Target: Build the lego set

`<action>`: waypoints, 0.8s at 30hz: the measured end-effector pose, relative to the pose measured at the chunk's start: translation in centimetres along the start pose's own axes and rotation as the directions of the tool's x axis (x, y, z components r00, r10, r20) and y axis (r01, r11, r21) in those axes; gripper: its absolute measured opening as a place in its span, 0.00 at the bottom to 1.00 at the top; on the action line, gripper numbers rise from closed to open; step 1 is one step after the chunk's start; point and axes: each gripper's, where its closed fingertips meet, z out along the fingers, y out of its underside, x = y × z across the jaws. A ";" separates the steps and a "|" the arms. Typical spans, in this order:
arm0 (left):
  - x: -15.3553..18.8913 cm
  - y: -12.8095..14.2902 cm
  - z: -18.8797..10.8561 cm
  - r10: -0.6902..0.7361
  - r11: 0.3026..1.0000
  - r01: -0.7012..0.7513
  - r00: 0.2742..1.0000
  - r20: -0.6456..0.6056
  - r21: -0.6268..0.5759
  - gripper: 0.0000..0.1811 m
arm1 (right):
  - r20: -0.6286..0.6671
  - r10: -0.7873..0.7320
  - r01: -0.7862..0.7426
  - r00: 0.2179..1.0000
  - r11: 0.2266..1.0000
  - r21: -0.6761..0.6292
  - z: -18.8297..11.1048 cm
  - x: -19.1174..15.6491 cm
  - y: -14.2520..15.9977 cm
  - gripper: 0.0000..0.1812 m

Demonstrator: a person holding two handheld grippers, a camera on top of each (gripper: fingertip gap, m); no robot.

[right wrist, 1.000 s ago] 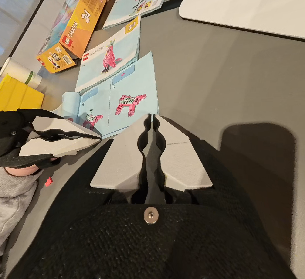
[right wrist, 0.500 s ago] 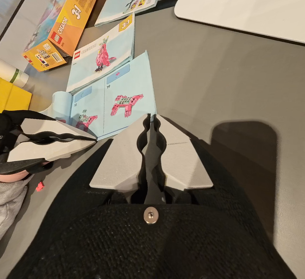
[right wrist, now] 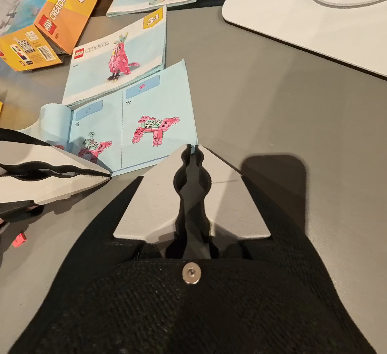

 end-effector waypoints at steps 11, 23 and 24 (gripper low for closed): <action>0.0 0.0 0.0 0.000 1.000 0.000 1.000 0.000 0.000 0.00 | -0.055 -0.089 0.088 0.995 0.996 -0.012 0.2 0.0 0.1 0.00; 0.8 0.1 -0.1 0.019 1.000 -0.020 0.998 -0.052 -0.002 0.00 | -0.083 -0.262 0.262 0.962 0.965 -0.005 -0.2 -0.9 -0.2 0.00; 1.0 0.2 -0.1 0.016 1.000 -0.017 0.998 -0.062 -0.002 0.00 | -0.084 -0.264 0.265 0.961 0.964 0.002 -0.3 -1.0 -0.3 0.00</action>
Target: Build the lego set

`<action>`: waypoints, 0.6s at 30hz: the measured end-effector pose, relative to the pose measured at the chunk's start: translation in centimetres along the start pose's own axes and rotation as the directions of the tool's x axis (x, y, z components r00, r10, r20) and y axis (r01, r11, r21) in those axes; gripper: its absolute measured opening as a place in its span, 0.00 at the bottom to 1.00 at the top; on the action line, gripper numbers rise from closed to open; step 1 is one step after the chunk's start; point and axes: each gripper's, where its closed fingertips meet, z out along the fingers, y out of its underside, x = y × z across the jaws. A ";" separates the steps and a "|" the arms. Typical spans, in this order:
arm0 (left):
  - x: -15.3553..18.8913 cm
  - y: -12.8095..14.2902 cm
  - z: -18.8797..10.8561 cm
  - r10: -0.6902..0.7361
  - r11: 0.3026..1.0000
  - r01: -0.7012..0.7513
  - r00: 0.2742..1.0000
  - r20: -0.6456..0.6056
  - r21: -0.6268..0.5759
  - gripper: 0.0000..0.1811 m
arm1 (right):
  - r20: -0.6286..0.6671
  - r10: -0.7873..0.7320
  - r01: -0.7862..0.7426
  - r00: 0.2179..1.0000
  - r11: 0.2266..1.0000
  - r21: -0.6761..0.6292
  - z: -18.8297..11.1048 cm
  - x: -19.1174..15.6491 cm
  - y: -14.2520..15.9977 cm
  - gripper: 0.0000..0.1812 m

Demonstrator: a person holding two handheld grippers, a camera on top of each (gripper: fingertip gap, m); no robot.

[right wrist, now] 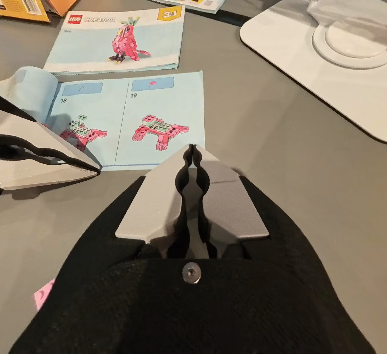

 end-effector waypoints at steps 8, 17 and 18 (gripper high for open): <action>0.1 0.0 -0.1 -0.013 1.000 0.013 1.000 -0.017 0.000 0.00 | 0.095 0.255 -0.254 0.962 0.967 -0.017 -1.2 1.1 1.3 0.09; 0.1 0.0 -0.1 -0.021 1.000 0.021 1.000 -0.024 0.002 0.00 | -0.029 -0.122 0.122 0.992 0.993 0.001 -1.0 -0.4 1.2 0.13; 0.2 0.0 -0.1 -0.022 1.000 0.022 0.999 -0.025 0.002 0.00 | -0.051 -0.140 0.139 0.989 0.990 -0.010 -1.0 -0.3 1.4 0.13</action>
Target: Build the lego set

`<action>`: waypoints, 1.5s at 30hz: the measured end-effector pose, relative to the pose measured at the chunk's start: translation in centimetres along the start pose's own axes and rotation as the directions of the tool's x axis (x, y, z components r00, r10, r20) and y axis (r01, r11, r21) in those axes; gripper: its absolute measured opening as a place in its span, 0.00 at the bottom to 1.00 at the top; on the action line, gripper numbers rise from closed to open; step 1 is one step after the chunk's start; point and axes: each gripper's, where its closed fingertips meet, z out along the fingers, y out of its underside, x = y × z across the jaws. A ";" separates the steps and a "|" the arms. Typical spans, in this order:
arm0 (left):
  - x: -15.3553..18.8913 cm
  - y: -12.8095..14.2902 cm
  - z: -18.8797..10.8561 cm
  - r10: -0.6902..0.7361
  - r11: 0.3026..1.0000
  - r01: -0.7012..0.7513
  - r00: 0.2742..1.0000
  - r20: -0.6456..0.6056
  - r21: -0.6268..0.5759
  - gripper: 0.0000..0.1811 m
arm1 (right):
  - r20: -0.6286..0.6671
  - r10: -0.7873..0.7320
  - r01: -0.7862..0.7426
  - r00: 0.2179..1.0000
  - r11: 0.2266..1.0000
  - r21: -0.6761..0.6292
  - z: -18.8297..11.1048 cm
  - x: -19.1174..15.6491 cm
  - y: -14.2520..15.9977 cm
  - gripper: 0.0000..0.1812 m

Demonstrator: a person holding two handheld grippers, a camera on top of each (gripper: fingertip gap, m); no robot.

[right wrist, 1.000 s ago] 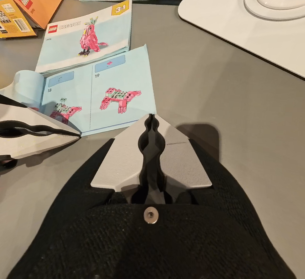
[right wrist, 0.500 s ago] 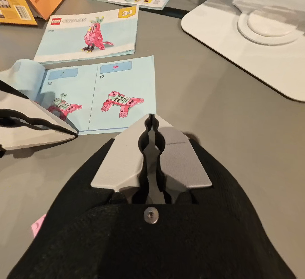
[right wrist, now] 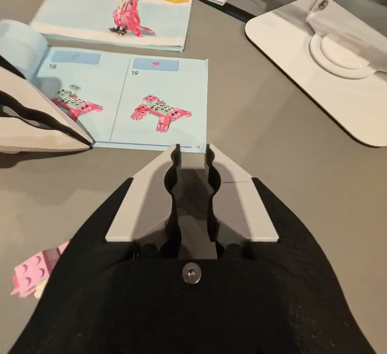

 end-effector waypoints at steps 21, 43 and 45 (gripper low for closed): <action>0.0 0.0 0.0 -0.007 1.000 0.007 1.000 -0.004 0.001 0.00 | -0.006 -0.063 0.063 0.998 0.997 -0.033 0.4 -0.8 0.3 0.17; 0.0 0.0 0.0 -0.010 1.000 0.010 1.000 -0.006 0.001 0.00 | -0.090 -0.087 0.085 0.992 0.996 -0.035 0.6 -0.7 0.0 0.18; 0.0 0.0 0.0 -0.009 1.000 0.009 1.000 -0.006 0.001 0.00 | -0.094 -0.076 0.073 0.993 0.997 -0.036 0.6 -0.6 0.0 0.18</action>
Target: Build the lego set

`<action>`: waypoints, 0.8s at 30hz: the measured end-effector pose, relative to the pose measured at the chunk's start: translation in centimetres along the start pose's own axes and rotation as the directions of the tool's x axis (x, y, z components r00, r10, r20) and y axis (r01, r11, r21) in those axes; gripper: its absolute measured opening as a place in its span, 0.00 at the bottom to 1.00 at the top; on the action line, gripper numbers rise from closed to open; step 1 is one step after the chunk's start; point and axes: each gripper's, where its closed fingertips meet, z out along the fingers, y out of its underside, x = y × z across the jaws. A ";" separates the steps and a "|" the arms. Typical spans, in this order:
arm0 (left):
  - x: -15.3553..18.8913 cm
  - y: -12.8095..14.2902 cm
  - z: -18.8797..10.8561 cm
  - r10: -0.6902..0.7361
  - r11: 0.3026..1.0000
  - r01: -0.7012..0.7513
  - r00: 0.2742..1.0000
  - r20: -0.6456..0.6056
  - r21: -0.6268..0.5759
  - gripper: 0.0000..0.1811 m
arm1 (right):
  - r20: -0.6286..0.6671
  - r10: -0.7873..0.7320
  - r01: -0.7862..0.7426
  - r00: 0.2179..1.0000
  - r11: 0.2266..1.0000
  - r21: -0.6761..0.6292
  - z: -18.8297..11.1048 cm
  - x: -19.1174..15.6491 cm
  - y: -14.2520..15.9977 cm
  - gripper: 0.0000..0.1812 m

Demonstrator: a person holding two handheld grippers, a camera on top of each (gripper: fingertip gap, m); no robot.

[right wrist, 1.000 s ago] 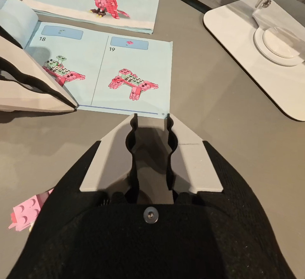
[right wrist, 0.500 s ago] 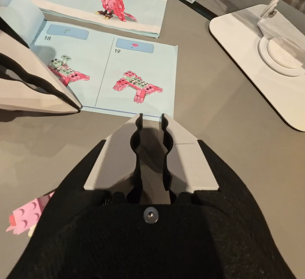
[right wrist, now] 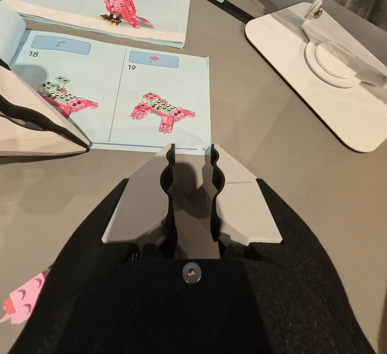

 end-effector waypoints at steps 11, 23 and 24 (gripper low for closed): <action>0.0 0.0 0.0 0.000 1.000 0.000 1.000 0.001 0.000 0.00 | -0.003 0.054 -0.054 0.999 0.998 -0.010 0.1 0.3 0.1 0.18; 0.0 0.0 0.0 0.001 1.000 -0.001 1.000 0.001 0.000 0.00 | 0.032 0.090 -0.090 0.995 0.996 -0.016 0.2 0.1 0.1 0.16; 0.0 0.0 0.0 0.001 1.000 -0.001 1.000 0.001 0.000 0.00 | 0.039 0.107 -0.106 0.994 0.994 -0.018 0.2 0.1 0.1 0.16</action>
